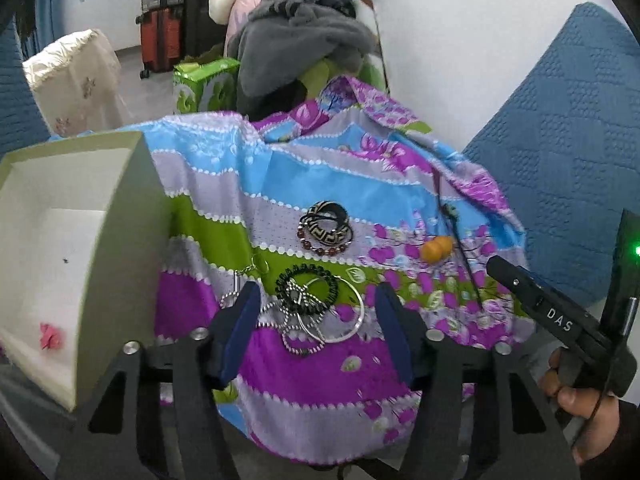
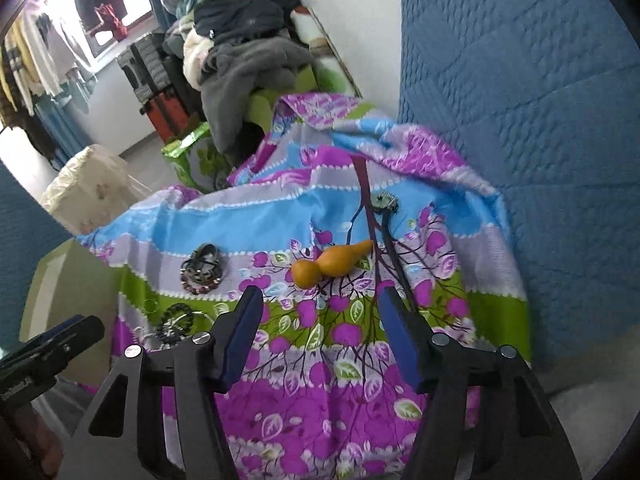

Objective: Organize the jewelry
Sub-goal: 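Move the right gripper to the orange gourd pendant while the left gripper approaches the black coiled hair tie, then close the right gripper on the orange gourd while the left gripper closes on the black hair tie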

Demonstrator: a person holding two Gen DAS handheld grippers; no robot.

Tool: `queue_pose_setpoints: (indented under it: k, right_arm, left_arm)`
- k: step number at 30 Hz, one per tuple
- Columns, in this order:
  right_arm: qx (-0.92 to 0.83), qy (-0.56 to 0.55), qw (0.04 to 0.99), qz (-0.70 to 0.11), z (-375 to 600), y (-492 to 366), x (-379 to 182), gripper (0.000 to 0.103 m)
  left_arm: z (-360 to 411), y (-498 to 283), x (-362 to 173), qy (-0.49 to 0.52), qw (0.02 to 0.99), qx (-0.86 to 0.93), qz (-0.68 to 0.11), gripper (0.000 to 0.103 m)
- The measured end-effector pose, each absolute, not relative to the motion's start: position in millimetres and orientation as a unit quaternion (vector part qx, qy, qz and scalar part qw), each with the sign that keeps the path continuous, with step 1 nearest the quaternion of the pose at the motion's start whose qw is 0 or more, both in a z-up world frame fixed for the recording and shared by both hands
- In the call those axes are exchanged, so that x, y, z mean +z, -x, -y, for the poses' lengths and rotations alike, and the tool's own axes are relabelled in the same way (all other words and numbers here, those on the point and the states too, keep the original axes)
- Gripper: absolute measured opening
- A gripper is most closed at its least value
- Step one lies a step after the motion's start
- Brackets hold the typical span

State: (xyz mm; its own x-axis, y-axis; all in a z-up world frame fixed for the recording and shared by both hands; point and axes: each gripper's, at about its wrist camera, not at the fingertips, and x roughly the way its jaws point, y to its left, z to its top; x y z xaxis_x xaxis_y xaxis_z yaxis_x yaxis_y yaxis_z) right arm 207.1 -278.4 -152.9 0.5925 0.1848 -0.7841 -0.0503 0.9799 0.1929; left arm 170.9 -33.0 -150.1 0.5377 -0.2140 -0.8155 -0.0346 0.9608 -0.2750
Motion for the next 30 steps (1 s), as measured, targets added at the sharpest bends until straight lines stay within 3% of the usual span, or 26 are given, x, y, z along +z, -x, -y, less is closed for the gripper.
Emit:
queue_pose_setpoints:
  k: [3, 5, 14, 21, 26, 30]
  right_arm:
    - [0.061, -0.073, 0.882, -0.462, 275.6, -222.5, -167.5, 0.052]
    - [0.06, -0.074, 0.875, -0.475, 273.4, -233.3, -177.2, 0.048]
    - [0.044, -0.092, 0.859, -0.502, 271.1, -269.0, -203.6, 0.046]
    - [0.032, -0.097, 0.851, -0.516, 273.4, -283.3, -213.8, 0.046]
    - [0.037, -0.083, 0.84, -0.535, 270.6, -286.8, -224.5, 0.031]
    - [0.042, -0.066, 0.84, -0.537, 267.9, -284.9, -224.7, 0.029]
  left_arm:
    - [31.5, -185.1, -167.0, 0.134, 0.858, -0.053, -0.494, 0.049]
    - [31.9, -194.3, -178.3, 0.129, 0.851, -0.053, -0.506, 0.038]
    - [24.8, -211.1, -209.2, 0.126, 0.836, -0.049, -0.532, 0.021]
    - [25.7, -217.8, -224.0, 0.118, 0.829, -0.052, -0.544, 0.015]
    - [27.4, -218.6, -223.9, 0.112, 0.83, -0.059, -0.543, 0.01]
    - [27.8, -219.4, -224.1, 0.114, 0.83, -0.063, -0.543, 0.009]
